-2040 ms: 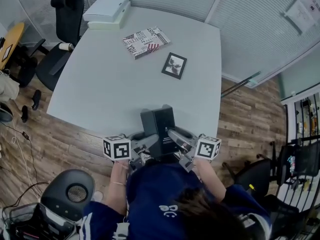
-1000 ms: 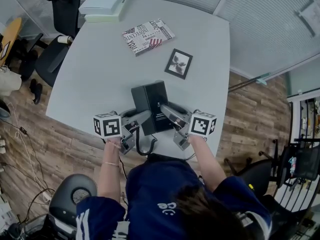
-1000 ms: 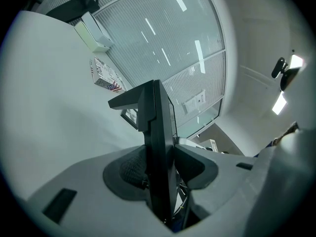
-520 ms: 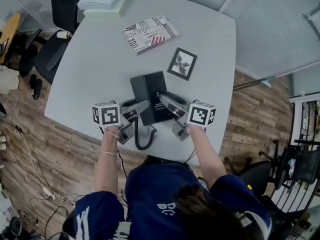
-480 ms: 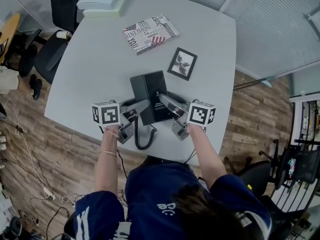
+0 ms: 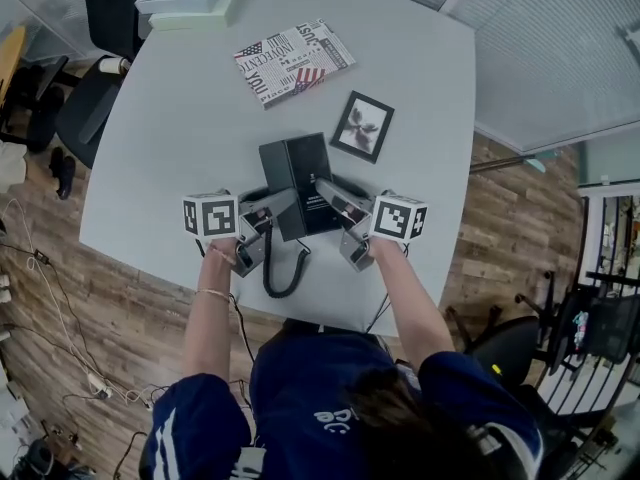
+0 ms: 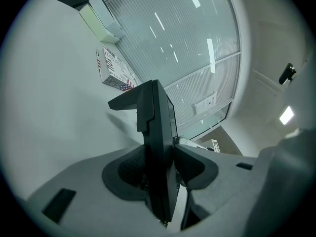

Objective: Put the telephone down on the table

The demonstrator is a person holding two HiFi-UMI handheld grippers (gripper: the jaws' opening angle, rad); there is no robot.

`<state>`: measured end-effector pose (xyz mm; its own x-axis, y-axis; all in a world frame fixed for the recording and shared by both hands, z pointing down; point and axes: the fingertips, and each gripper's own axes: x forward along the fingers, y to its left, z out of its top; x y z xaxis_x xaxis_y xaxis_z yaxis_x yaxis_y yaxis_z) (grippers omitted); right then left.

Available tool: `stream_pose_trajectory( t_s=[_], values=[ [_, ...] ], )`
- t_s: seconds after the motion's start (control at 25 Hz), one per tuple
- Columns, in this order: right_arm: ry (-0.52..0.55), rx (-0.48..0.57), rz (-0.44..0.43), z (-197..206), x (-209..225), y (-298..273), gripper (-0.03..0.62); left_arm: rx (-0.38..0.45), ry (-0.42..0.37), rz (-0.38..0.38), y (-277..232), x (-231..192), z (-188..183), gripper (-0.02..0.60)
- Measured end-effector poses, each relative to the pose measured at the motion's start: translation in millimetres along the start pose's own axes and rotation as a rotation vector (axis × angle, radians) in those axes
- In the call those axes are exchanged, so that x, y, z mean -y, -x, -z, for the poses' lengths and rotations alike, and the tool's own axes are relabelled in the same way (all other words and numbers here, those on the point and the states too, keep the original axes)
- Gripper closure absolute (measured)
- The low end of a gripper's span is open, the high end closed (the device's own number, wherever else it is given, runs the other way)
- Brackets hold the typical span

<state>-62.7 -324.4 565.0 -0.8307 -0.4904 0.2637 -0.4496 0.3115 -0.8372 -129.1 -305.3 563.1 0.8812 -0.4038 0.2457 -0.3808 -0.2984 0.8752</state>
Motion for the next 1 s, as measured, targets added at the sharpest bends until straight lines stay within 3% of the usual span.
stream_pose_trajectory(
  t_s=[0.72,1.0],
  values=[
    [-0.037,0.002,0.021,-23.2,33.1,-29.4,0.408,-0.072,0.020,-0.019,-29.6,-37.3,-27.6,0.408],
    [0.003,-0.011,0.055,-22.1,46.1,-30.2,0.407,-0.086,-0.004,-0.046,-33.5,-44.6,-28.0,0.408]
  ],
)
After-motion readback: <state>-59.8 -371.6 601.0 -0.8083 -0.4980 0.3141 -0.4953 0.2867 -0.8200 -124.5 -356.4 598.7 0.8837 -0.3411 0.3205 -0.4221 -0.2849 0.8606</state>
